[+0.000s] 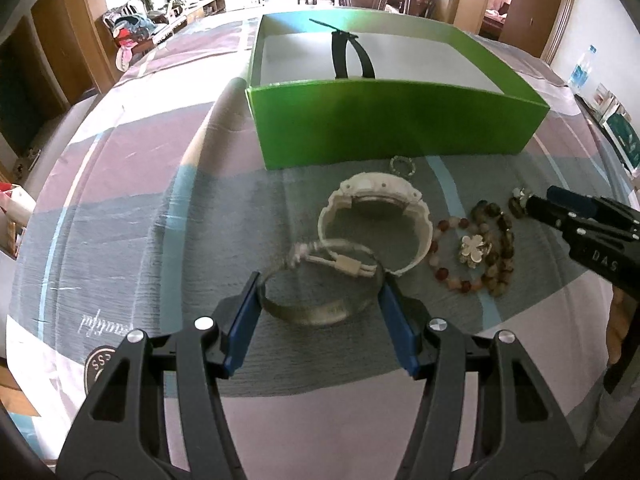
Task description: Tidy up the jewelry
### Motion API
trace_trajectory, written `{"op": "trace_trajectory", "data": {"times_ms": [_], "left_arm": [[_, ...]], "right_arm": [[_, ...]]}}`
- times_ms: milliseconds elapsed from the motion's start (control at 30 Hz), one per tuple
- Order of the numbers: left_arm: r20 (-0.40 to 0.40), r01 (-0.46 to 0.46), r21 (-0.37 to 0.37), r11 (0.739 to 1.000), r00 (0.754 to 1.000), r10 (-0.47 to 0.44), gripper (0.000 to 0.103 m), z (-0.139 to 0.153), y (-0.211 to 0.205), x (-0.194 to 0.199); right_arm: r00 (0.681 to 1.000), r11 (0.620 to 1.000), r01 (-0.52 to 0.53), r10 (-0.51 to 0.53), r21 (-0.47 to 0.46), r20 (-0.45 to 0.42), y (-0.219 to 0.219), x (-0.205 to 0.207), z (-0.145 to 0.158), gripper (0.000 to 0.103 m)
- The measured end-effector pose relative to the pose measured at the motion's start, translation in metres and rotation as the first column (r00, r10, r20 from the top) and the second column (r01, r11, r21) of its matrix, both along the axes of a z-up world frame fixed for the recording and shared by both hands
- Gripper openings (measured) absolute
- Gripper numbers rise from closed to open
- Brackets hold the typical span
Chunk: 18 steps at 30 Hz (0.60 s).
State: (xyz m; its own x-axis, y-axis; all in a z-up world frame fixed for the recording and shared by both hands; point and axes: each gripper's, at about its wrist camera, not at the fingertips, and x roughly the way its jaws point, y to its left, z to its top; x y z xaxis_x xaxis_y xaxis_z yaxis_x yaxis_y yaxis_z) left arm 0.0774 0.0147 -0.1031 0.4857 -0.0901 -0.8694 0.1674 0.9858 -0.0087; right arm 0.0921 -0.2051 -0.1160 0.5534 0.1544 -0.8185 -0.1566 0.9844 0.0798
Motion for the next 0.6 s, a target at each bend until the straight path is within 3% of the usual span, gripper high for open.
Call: {"op": "trace_trajectory", "data": {"times_ms": [33, 133, 367, 467, 600], "left_arm": [[-0.003, 0.002, -0.005, 1.000, 1.000, -0.002, 0.058, -0.001, 0.000, 0.000], [-0.002, 0.004, -0.008, 1.000, 1.000, -0.004, 0.058, -0.001, 0.000, 0.000], [-0.002, -0.001, -0.009, 1.000, 1.000, 0.001, 0.058, -0.001, 0.000, -0.001], [0.002, -0.003, -0.003, 1.000, 1.000, 0.003, 0.058, 0.000, 0.001, -0.001], [0.018, -0.003, -0.008, 1.000, 1.000, 0.003, 0.058, 0.005, 0.003, -0.003]], "right_arm": [[1.000, 1.000, -0.004, 0.004, 0.003, -0.003, 0.001, 0.000, -0.001, 0.029], [1.000, 0.998, -0.008, 0.008, 0.056, 0.012, -0.003, -0.001, 0.003, 0.023], [0.993, 0.982, 0.055, -0.073, 0.183, 0.092, -0.031, -0.006, 0.027, 0.022], [0.988, 0.978, 0.103, -0.122, 0.182, 0.099, -0.042, -0.006, 0.031, 0.022], [0.991, 0.943, 0.024, -0.067, 0.333, 0.118, -0.051, -0.009, 0.039, 0.022]]}}
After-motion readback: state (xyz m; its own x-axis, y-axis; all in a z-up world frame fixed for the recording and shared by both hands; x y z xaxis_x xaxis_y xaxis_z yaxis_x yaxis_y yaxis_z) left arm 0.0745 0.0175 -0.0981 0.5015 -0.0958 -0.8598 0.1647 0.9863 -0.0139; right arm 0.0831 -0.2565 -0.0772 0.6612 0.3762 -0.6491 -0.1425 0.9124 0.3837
